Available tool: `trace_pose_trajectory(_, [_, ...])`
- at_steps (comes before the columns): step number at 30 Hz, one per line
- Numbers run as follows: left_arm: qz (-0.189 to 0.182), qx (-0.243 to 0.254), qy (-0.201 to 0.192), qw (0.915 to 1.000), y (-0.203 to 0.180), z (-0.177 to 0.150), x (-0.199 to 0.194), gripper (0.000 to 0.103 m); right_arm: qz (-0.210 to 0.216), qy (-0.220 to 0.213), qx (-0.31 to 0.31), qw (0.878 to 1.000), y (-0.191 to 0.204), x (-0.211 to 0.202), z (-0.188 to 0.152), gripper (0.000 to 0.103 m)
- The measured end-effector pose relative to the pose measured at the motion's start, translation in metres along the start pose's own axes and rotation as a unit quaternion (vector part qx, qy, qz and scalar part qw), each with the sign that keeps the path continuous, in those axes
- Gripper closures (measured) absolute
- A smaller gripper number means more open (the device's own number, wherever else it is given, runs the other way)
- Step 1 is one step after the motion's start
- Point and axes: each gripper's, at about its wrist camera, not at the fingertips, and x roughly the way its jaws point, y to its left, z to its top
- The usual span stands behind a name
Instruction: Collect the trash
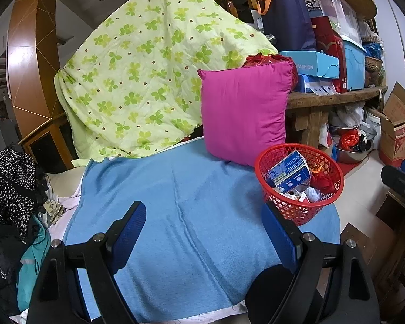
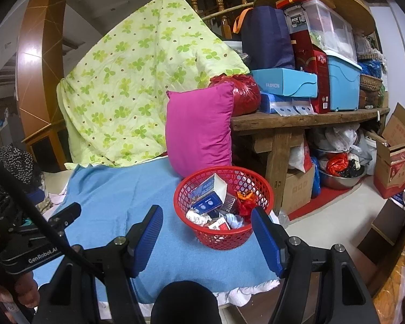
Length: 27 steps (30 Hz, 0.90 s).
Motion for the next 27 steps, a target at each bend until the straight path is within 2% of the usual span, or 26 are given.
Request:
trace_pose_trajectory(11, [0.0,0.001,0.004,1.0,0.006,0.005,0.015,0.016,-0.016,-0.006,-0.012,1.0,0.006,0.02,0.012,0.032])
trace_pose_trajectory(27, [-0.011,0.016,0.021,0.9996,-0.005,0.015,0.059,0.016,-0.031,0.015,-0.013,0.999,0.001,0.063,0.009,0.032])
